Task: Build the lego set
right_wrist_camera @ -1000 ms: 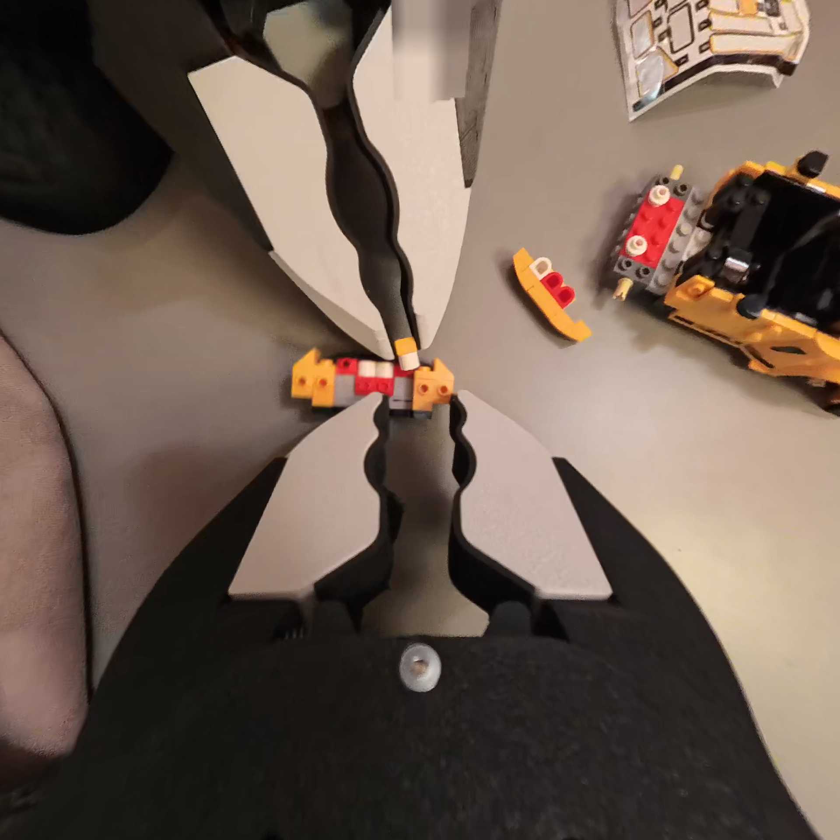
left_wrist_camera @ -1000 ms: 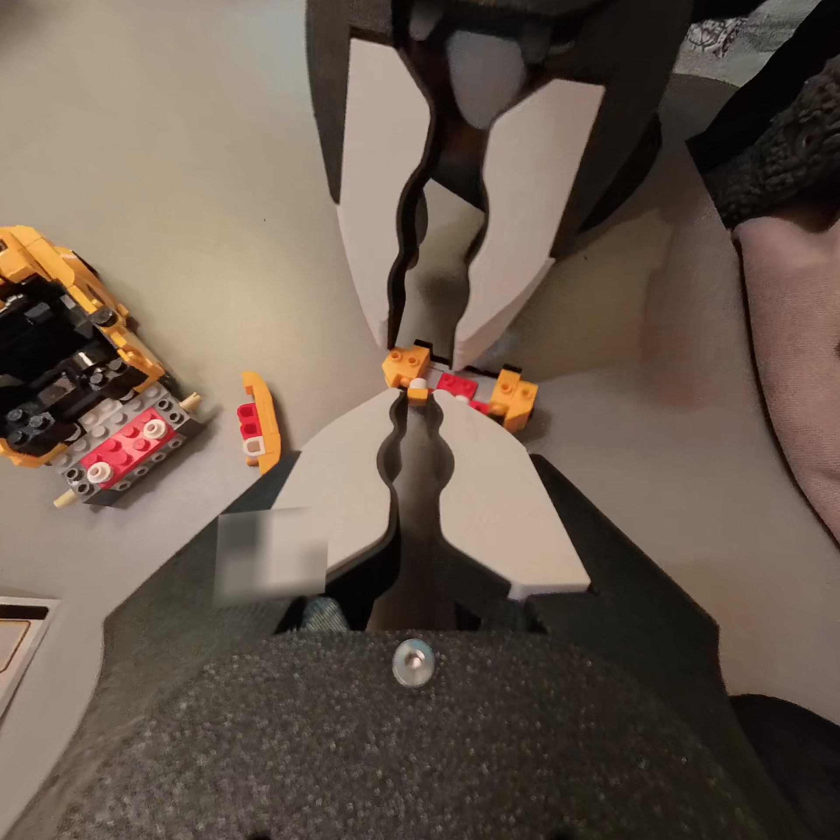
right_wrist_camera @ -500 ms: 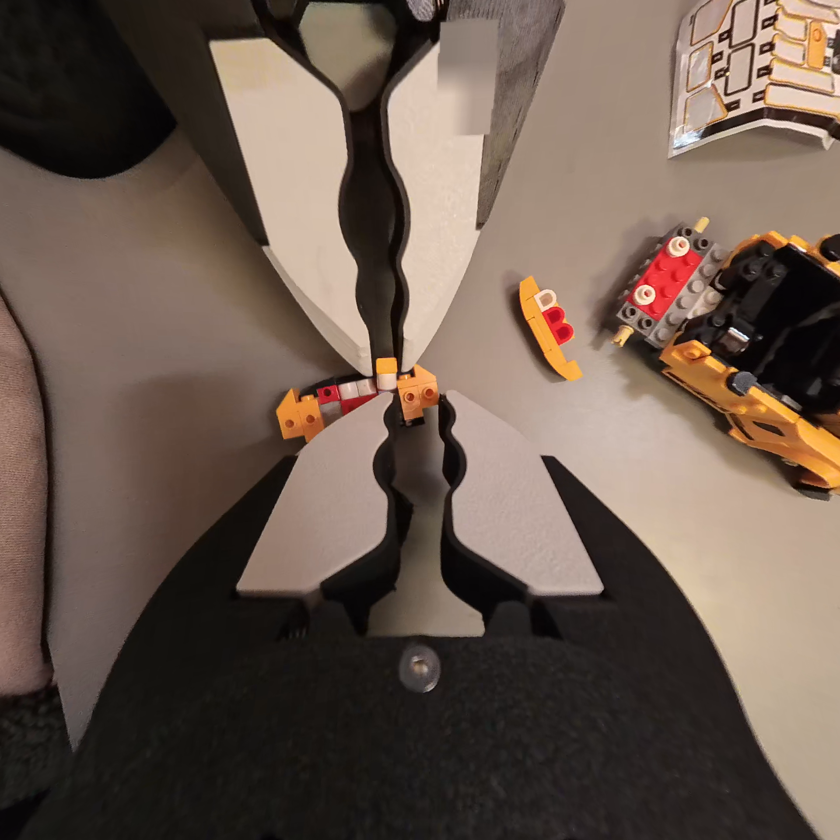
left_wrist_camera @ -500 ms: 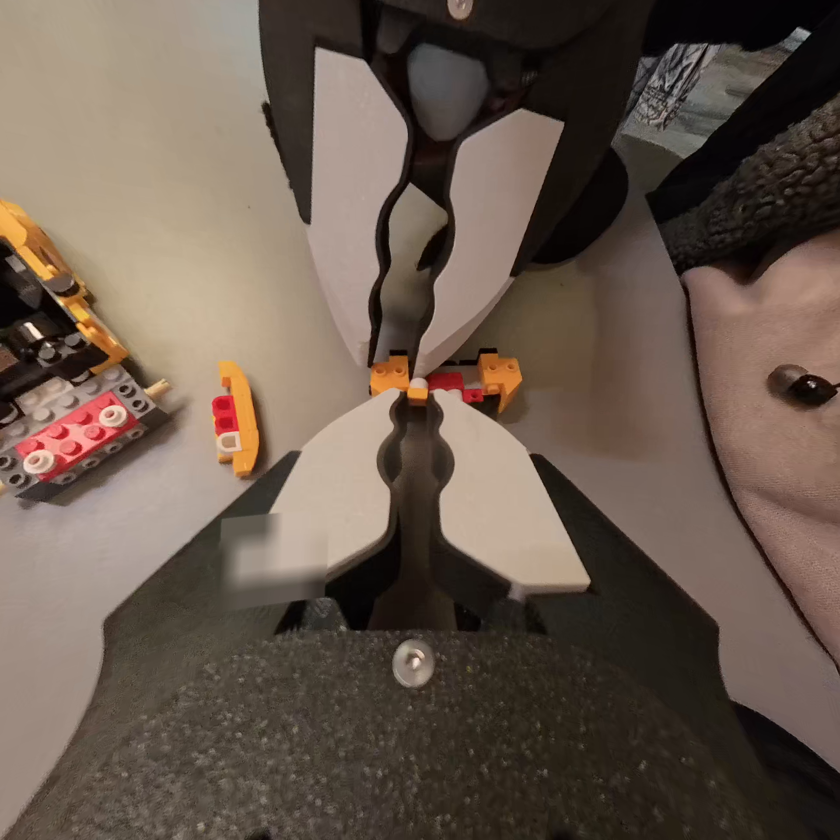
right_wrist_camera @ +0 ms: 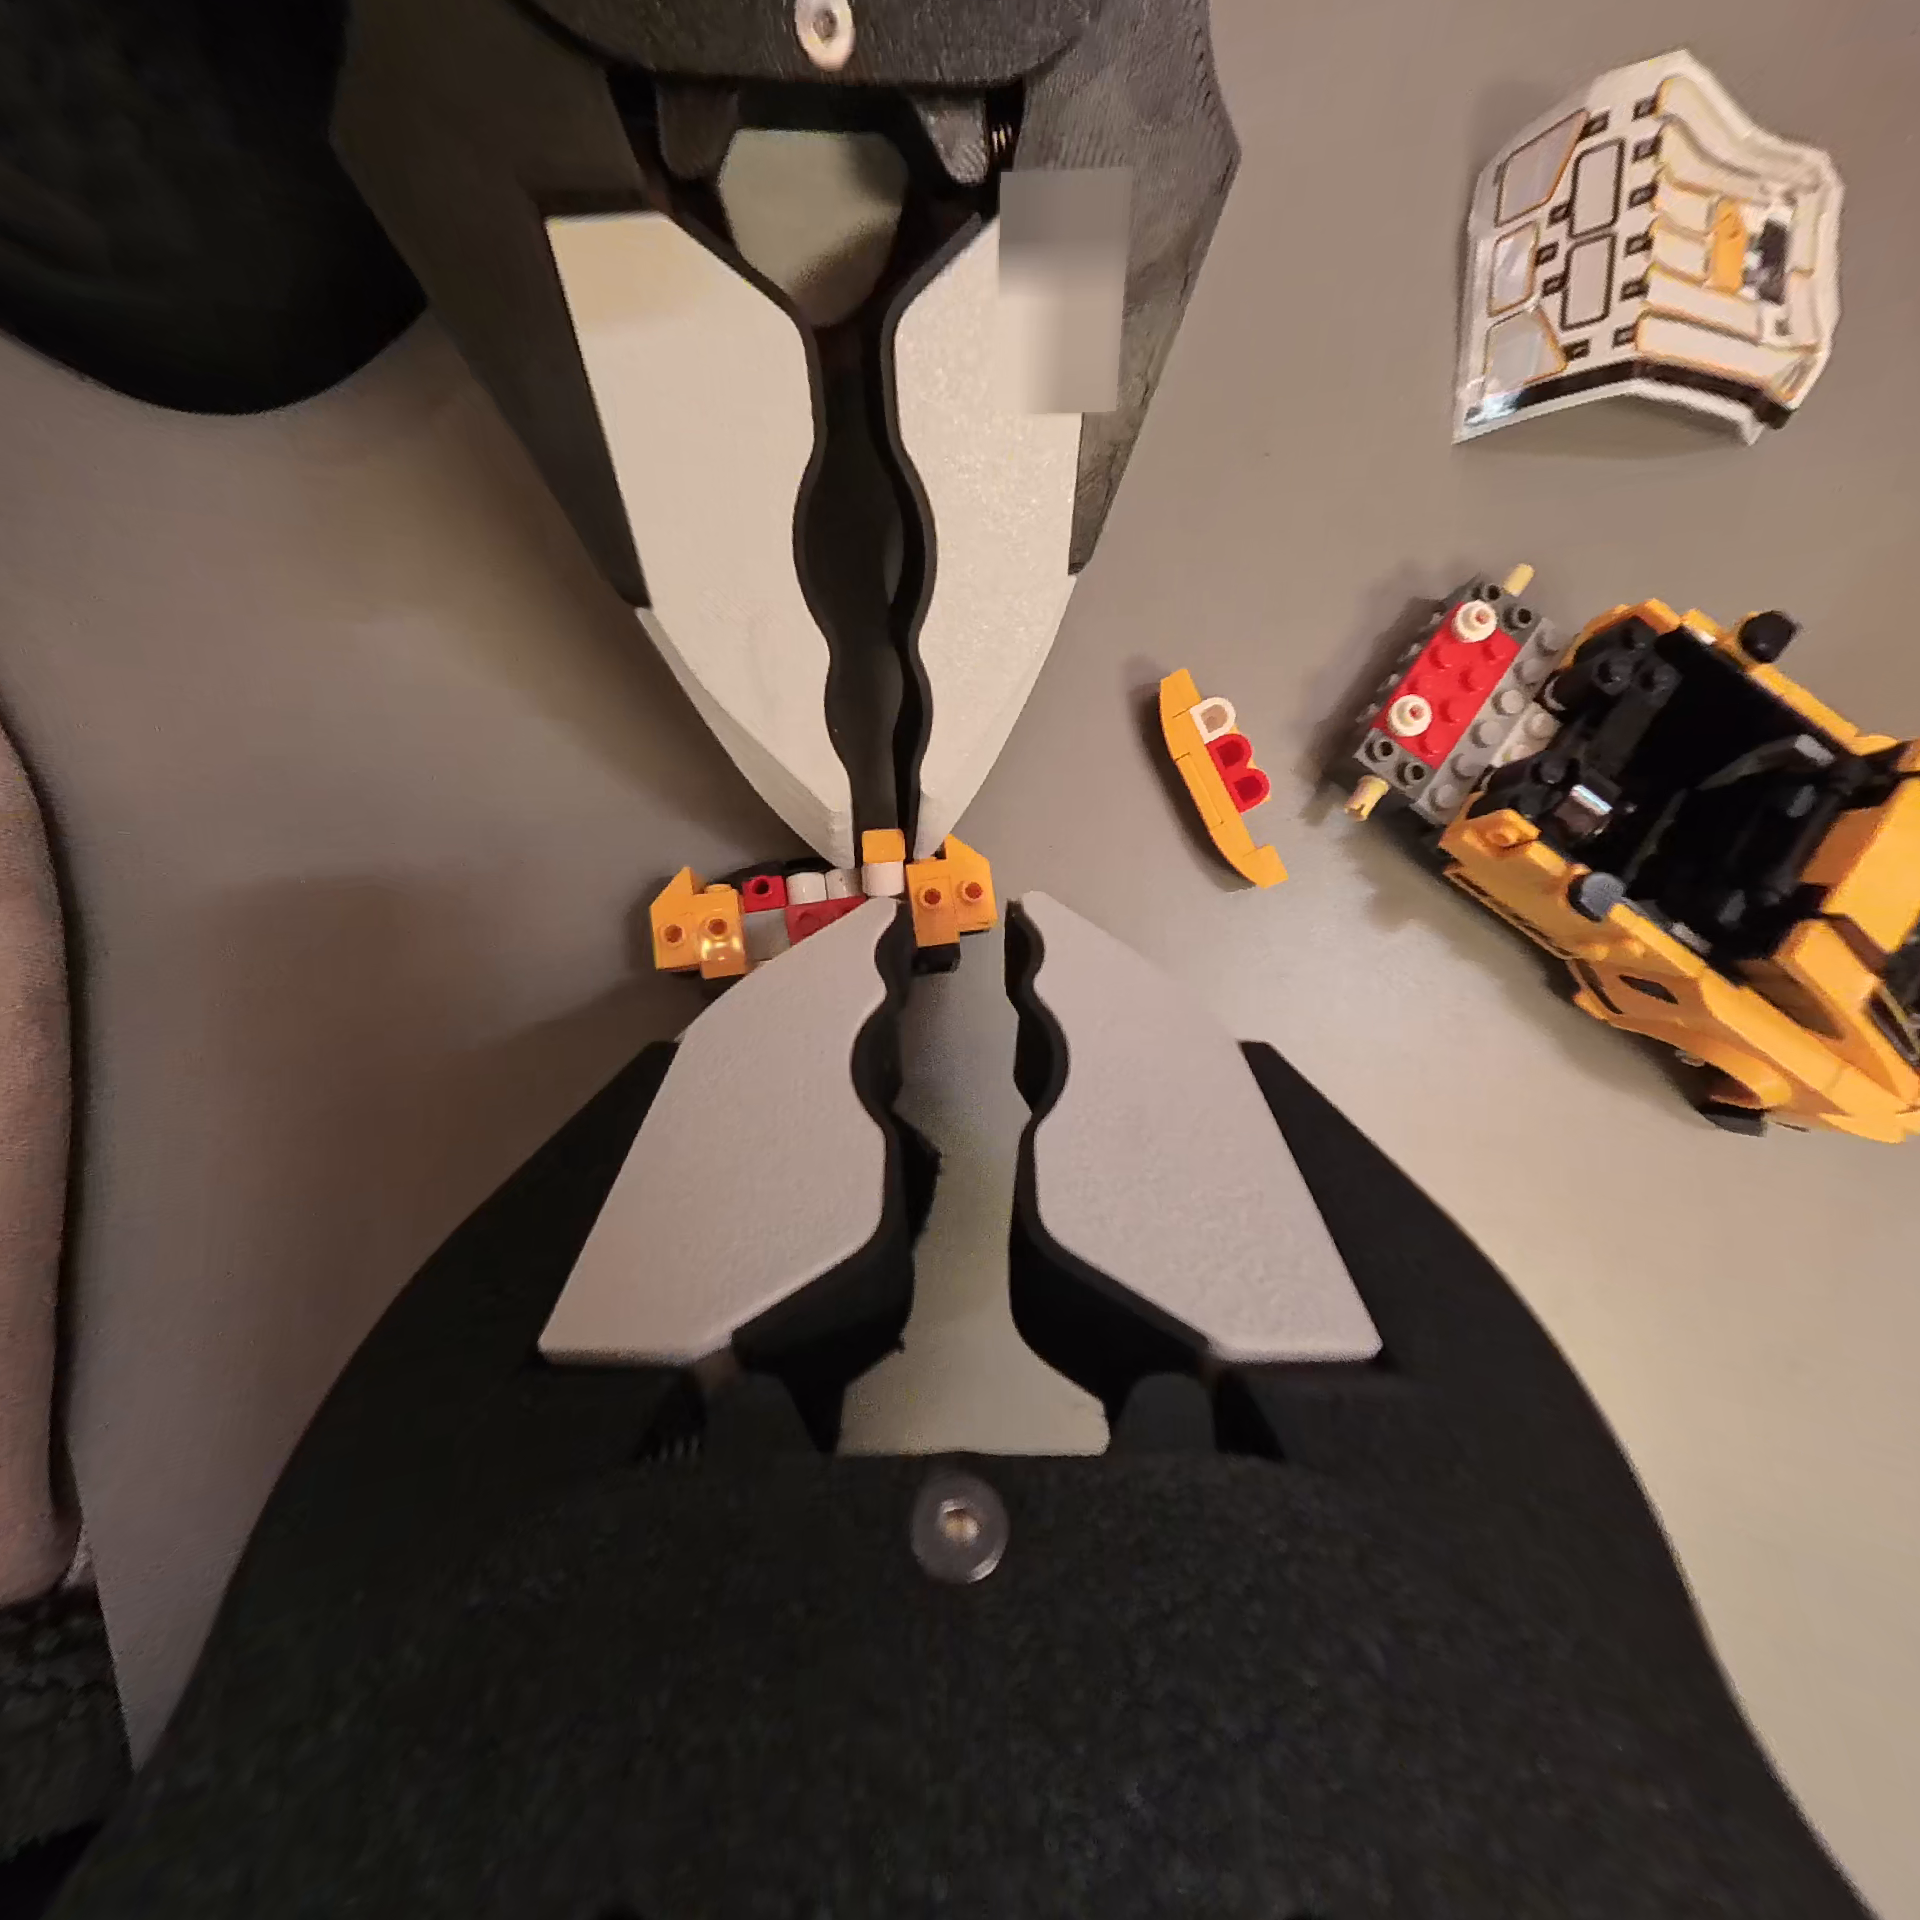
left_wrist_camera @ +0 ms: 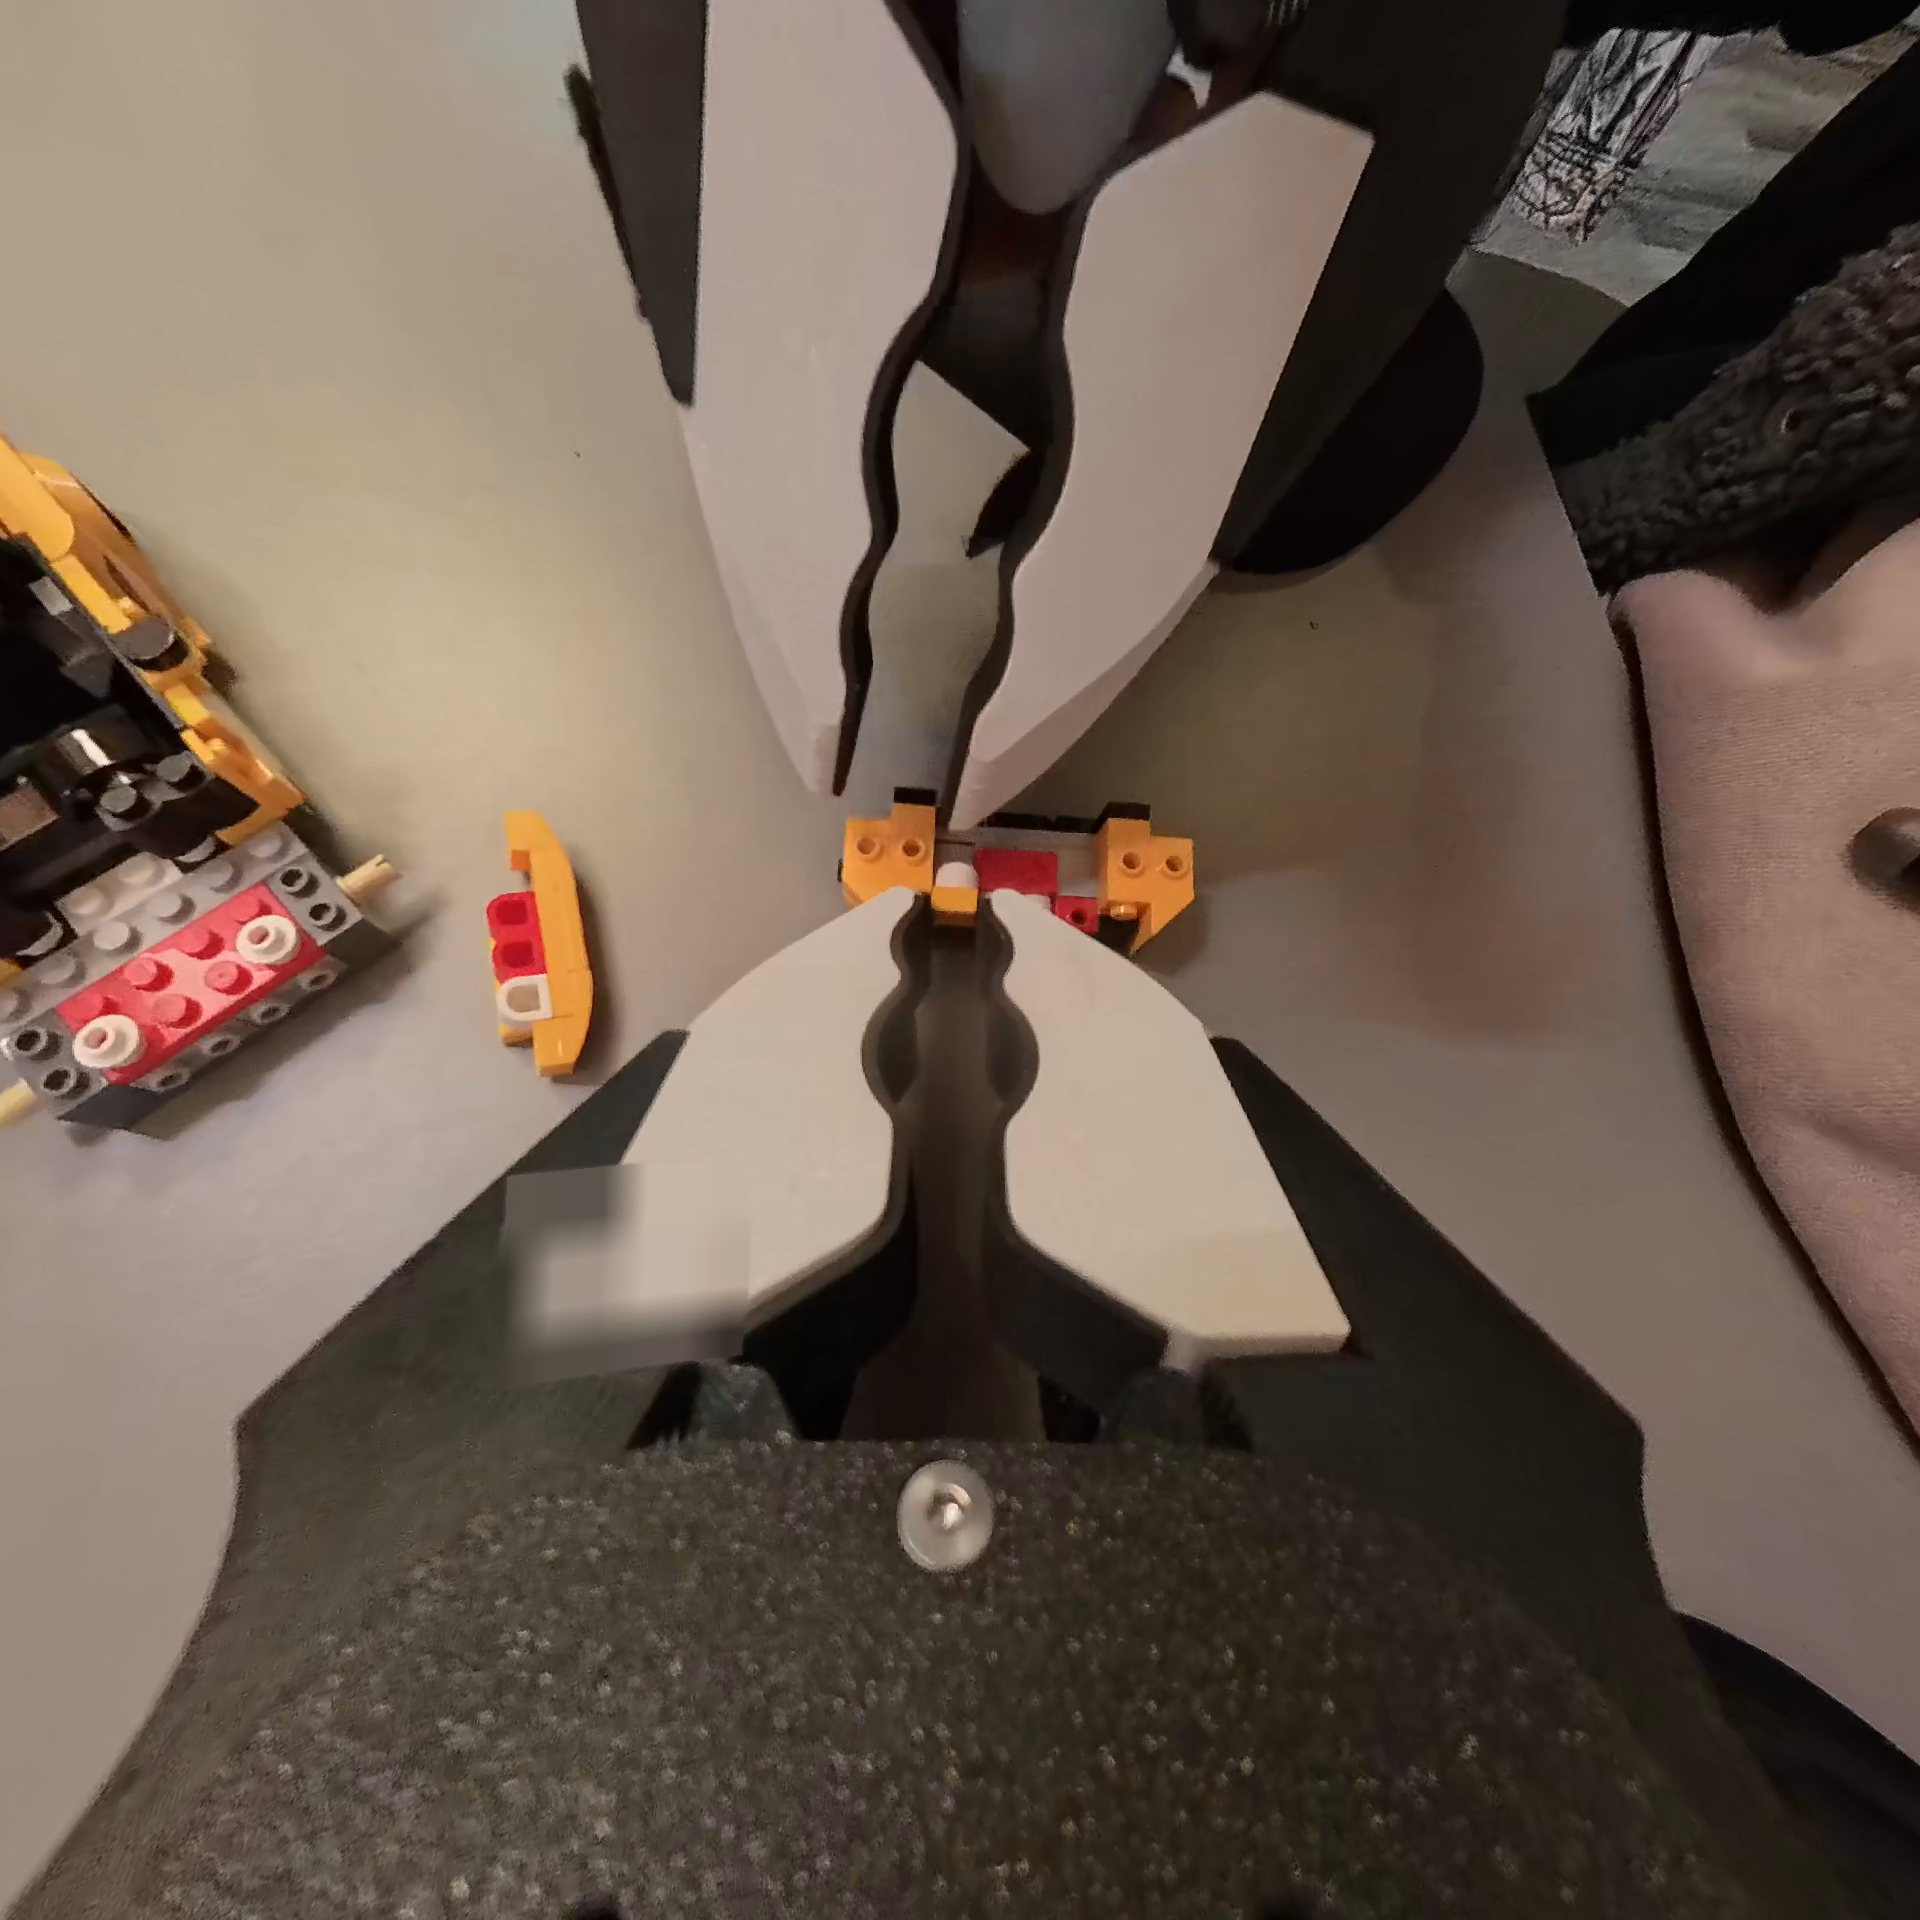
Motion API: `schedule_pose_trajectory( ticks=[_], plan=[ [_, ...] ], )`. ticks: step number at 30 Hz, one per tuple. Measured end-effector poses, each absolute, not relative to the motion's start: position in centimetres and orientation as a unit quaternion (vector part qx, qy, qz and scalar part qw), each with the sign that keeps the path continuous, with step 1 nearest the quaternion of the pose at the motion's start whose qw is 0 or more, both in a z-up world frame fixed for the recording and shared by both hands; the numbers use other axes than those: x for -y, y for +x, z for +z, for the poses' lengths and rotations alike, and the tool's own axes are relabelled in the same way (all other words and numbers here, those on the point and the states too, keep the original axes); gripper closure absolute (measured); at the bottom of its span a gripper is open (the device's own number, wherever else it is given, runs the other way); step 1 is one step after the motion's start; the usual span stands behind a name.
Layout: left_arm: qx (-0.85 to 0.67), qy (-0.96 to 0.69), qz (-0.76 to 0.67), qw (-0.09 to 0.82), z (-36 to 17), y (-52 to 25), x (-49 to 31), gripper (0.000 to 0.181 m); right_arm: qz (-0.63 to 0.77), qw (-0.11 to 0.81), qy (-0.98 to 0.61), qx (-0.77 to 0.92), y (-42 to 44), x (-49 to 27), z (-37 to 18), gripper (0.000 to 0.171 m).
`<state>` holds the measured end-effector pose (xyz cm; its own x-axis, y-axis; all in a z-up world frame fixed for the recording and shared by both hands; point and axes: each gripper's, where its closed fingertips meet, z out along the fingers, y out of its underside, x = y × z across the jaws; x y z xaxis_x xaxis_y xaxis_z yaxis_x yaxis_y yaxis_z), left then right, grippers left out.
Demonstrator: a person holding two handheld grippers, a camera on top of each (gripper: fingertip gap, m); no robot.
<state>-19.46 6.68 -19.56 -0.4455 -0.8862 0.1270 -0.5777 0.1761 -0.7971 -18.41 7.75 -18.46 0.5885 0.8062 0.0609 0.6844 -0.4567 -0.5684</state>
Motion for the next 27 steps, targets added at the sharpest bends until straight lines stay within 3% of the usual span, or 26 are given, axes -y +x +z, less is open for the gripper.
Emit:
schedule_pose_trajectory(
  ticks=[17,27],
  plan=[
    [-0.756,-0.478,-0.395,0.211,-19.6,-19.5,-6.7,0.173,0.069,0.211,-0.832,0.509,-19.9,-7.0,-19.2,0.171],
    [-0.748,-0.488,-0.398,0.208,-19.7,-19.5,-6.7,0.173,0.094,0.141,-0.846,0.506,-19.7,-6.9,-19.3,0.171]
  ],
)
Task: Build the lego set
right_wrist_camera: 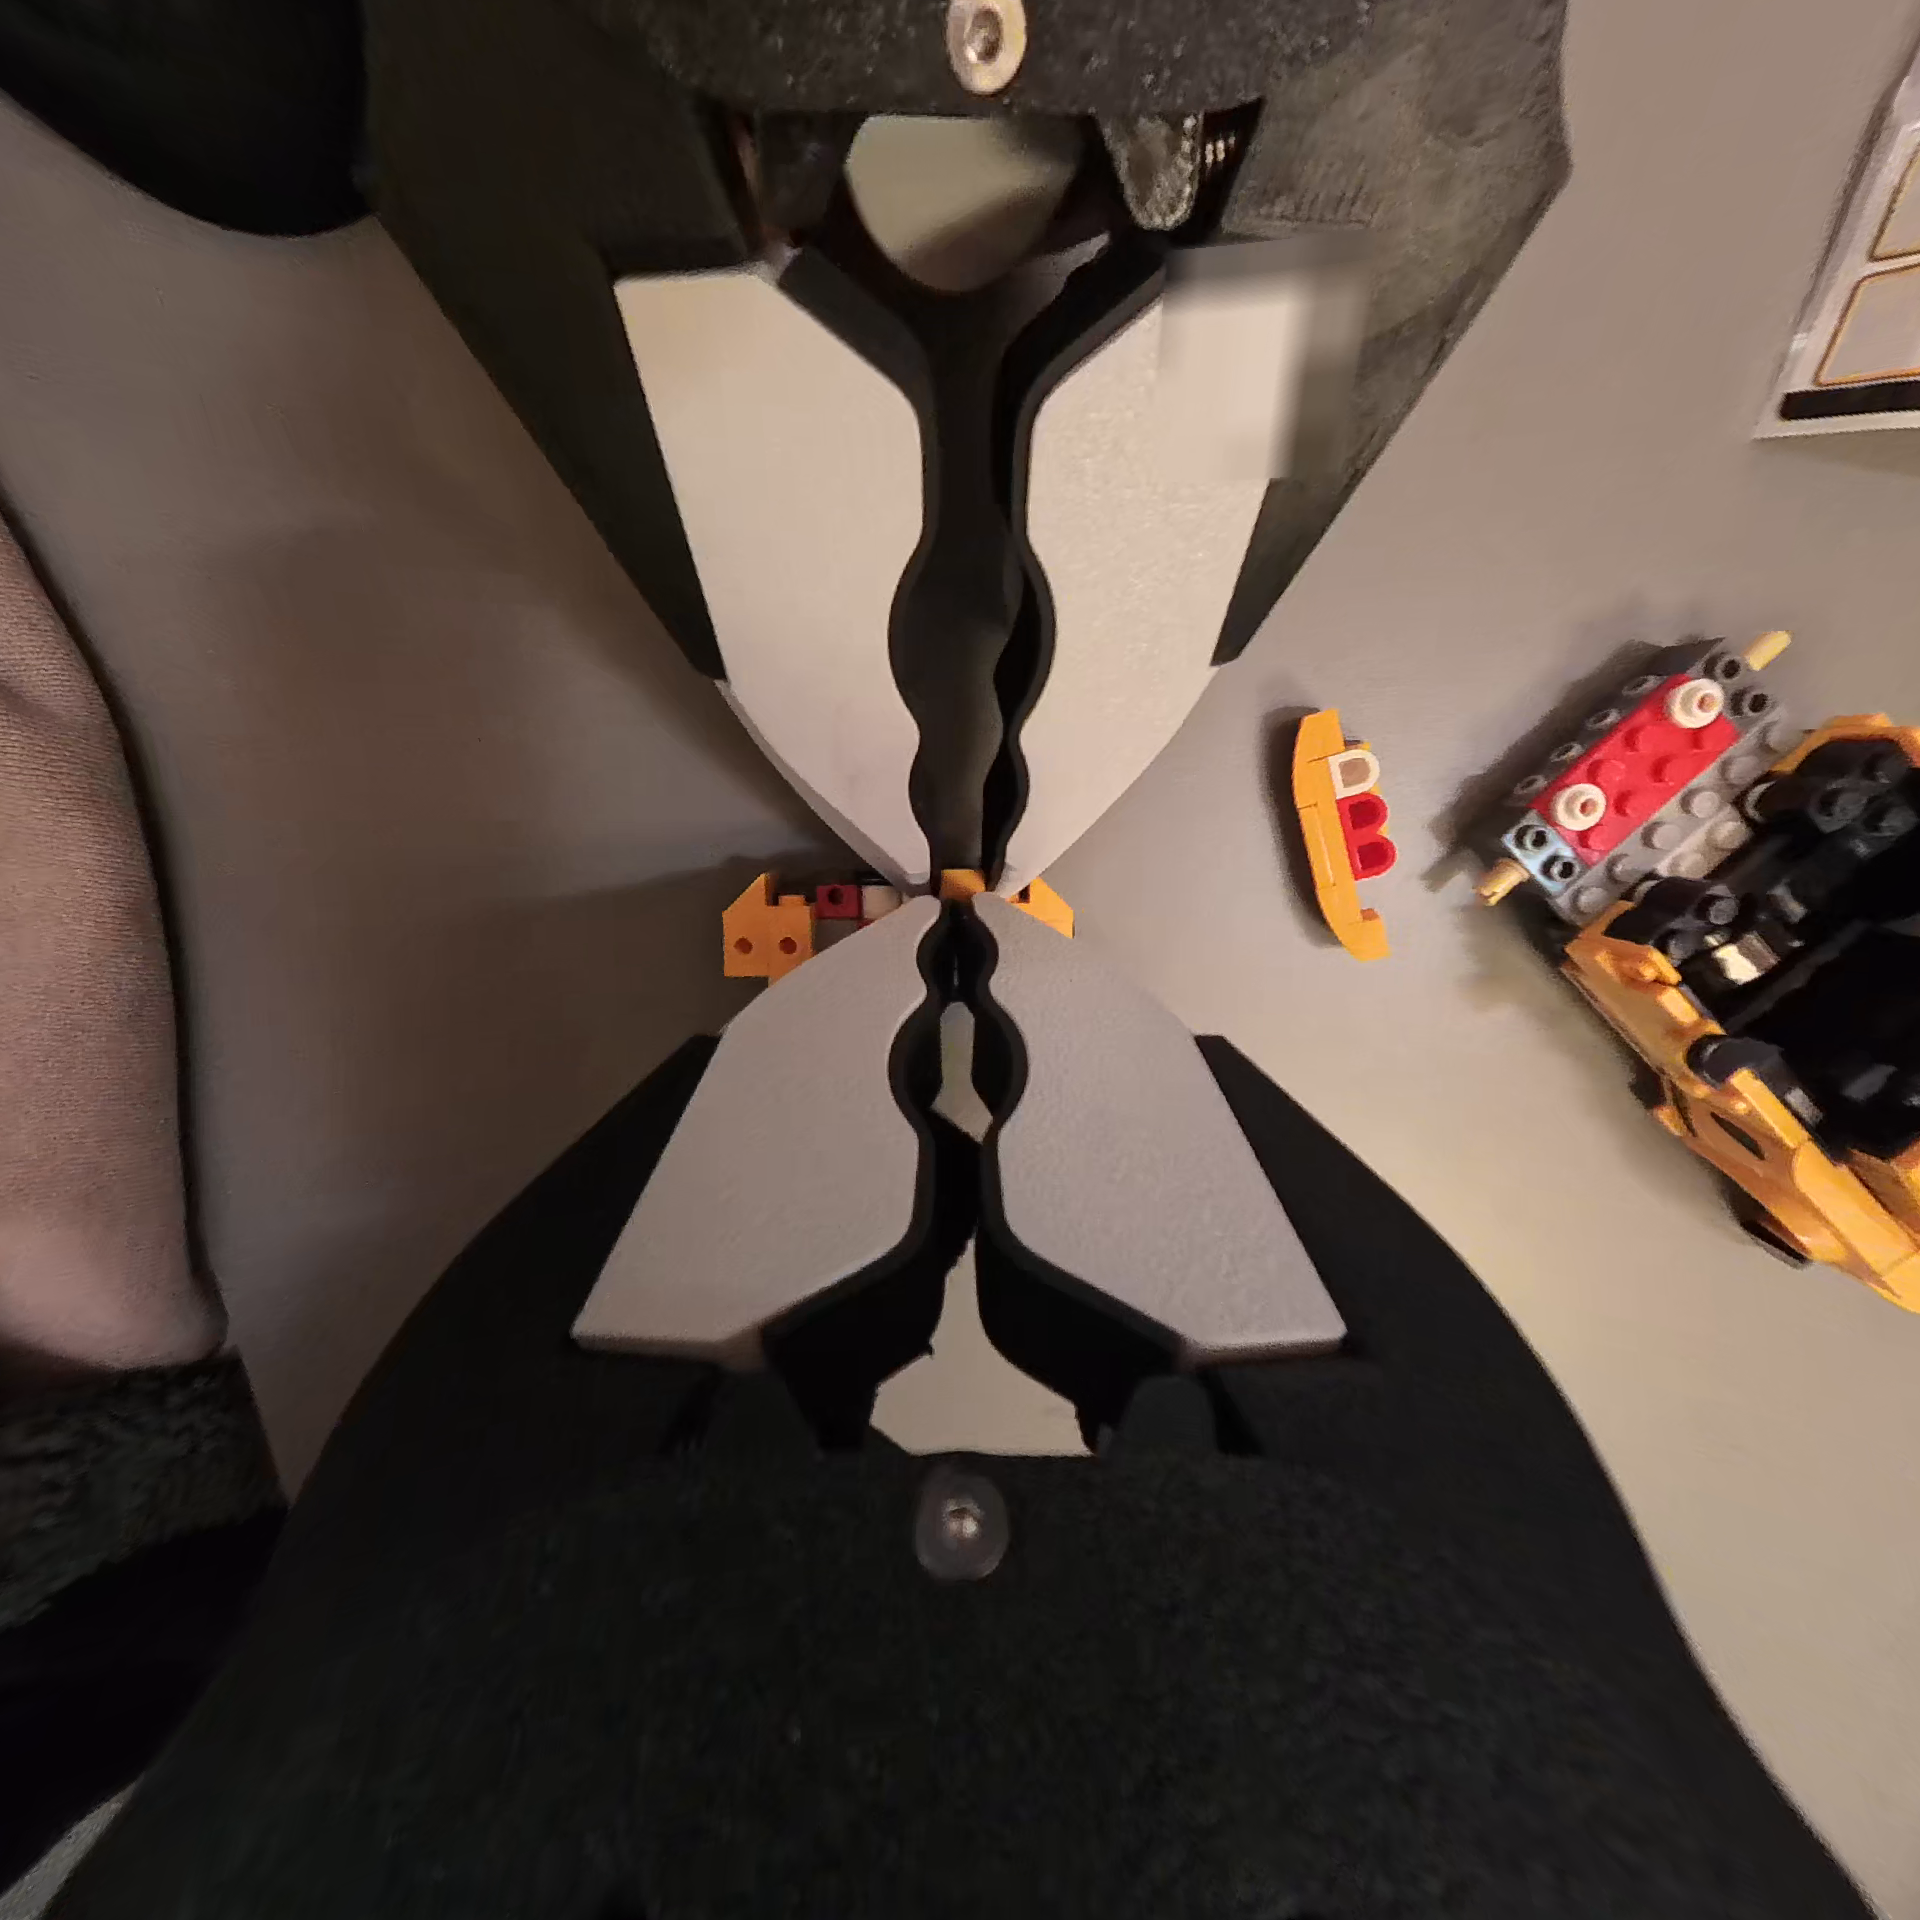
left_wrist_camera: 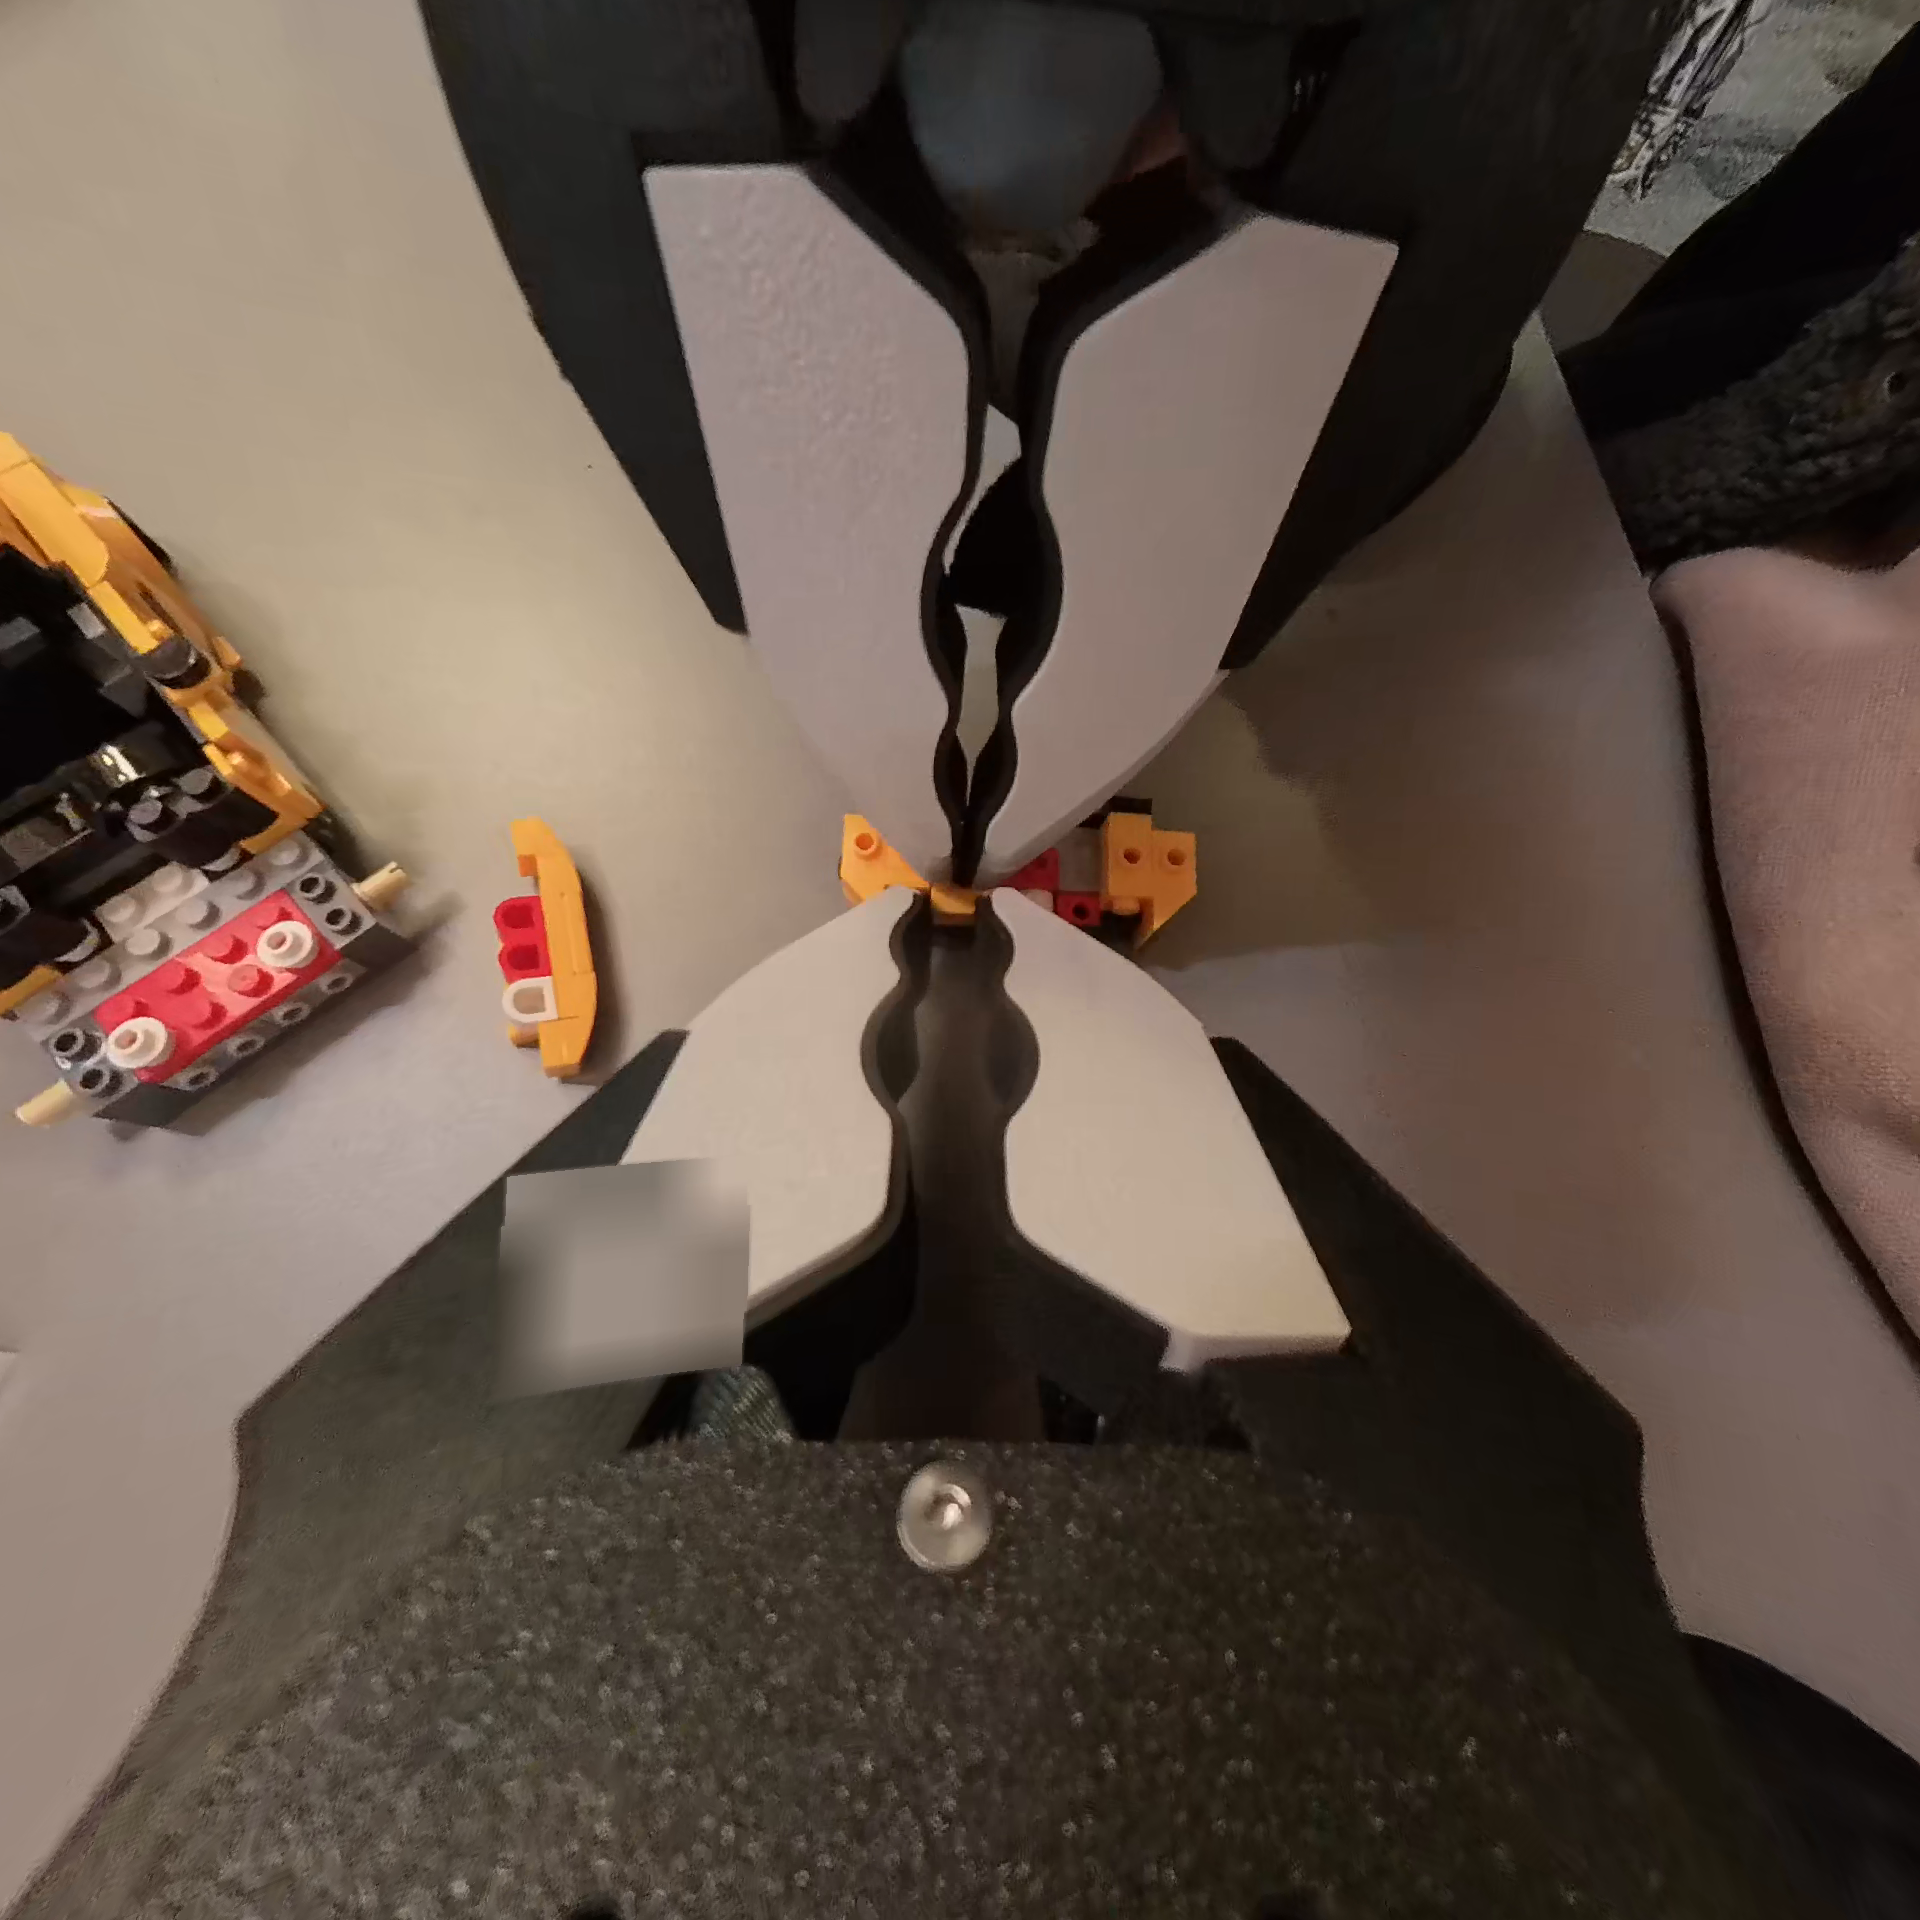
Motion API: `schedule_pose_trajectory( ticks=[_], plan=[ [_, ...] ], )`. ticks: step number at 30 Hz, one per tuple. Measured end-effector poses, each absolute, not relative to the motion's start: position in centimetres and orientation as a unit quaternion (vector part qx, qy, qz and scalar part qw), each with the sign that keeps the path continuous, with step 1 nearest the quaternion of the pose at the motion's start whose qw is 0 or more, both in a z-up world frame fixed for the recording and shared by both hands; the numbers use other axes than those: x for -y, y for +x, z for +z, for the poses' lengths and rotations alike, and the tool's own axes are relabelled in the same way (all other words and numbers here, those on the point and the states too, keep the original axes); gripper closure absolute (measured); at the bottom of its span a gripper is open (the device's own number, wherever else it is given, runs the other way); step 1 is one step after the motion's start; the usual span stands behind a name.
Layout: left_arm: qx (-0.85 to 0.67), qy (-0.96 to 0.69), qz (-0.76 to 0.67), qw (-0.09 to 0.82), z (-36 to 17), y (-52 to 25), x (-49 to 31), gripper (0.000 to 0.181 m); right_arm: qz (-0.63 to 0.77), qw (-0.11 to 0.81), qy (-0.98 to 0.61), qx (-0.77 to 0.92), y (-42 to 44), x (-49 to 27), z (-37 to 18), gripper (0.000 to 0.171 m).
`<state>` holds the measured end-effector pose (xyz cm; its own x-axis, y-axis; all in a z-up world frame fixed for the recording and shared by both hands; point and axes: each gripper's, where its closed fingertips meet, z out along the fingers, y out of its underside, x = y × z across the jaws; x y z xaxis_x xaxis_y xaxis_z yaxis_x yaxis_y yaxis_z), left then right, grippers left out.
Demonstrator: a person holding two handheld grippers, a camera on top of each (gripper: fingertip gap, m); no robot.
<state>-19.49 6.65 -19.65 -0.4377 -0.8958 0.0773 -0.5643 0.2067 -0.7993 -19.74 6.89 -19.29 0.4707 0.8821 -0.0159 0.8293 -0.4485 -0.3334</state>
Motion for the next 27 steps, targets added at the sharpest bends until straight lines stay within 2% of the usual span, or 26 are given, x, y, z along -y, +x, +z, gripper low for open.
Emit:
schedule_pose_trajectory(
  ticks=[27],
  plan=[
    [-0.733,-0.505,-0.419,0.18,-19.46,-19.88,-6.54,0.171,0.083,0.1,-0.862,0.489,-18.91,-6.74,-20.2,0.171]
  ],
)
